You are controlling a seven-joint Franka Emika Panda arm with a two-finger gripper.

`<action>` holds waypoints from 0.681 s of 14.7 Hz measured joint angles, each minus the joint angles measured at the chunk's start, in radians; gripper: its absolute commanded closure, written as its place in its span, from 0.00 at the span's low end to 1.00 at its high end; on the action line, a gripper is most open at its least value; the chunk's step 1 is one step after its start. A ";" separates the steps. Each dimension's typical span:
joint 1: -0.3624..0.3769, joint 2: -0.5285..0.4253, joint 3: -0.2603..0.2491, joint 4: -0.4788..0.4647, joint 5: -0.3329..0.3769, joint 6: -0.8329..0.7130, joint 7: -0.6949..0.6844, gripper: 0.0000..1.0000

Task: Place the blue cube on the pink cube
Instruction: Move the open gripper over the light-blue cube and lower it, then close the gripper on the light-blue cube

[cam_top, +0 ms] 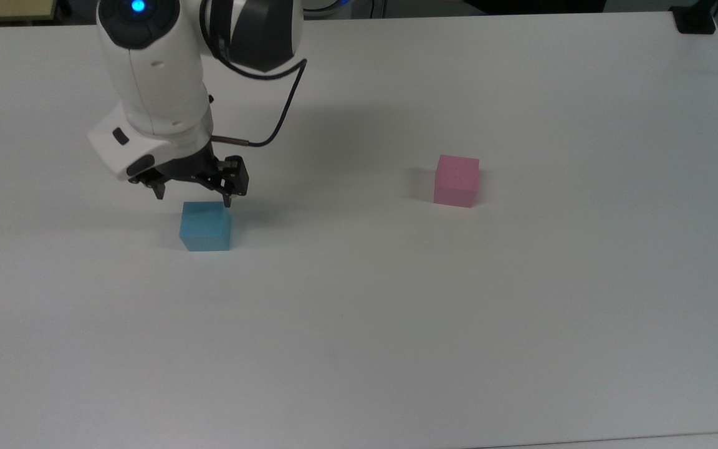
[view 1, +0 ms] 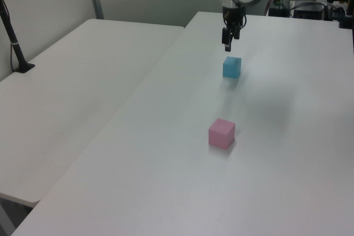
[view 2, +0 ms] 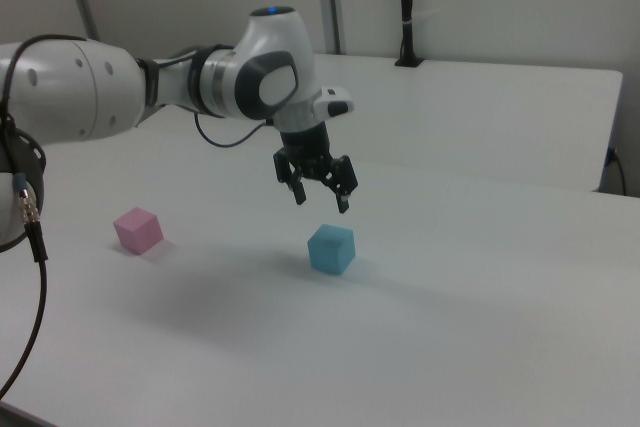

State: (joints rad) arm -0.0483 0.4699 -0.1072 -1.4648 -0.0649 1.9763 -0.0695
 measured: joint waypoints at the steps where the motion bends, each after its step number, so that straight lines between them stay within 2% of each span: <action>1: 0.000 0.008 0.000 -0.010 -0.001 0.010 0.000 0.00; 10: 0.000 0.033 0.000 -0.073 -0.030 0.087 0.001 0.00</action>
State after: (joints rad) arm -0.0485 0.5030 -0.1073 -1.5378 -0.0944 2.0632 -0.0681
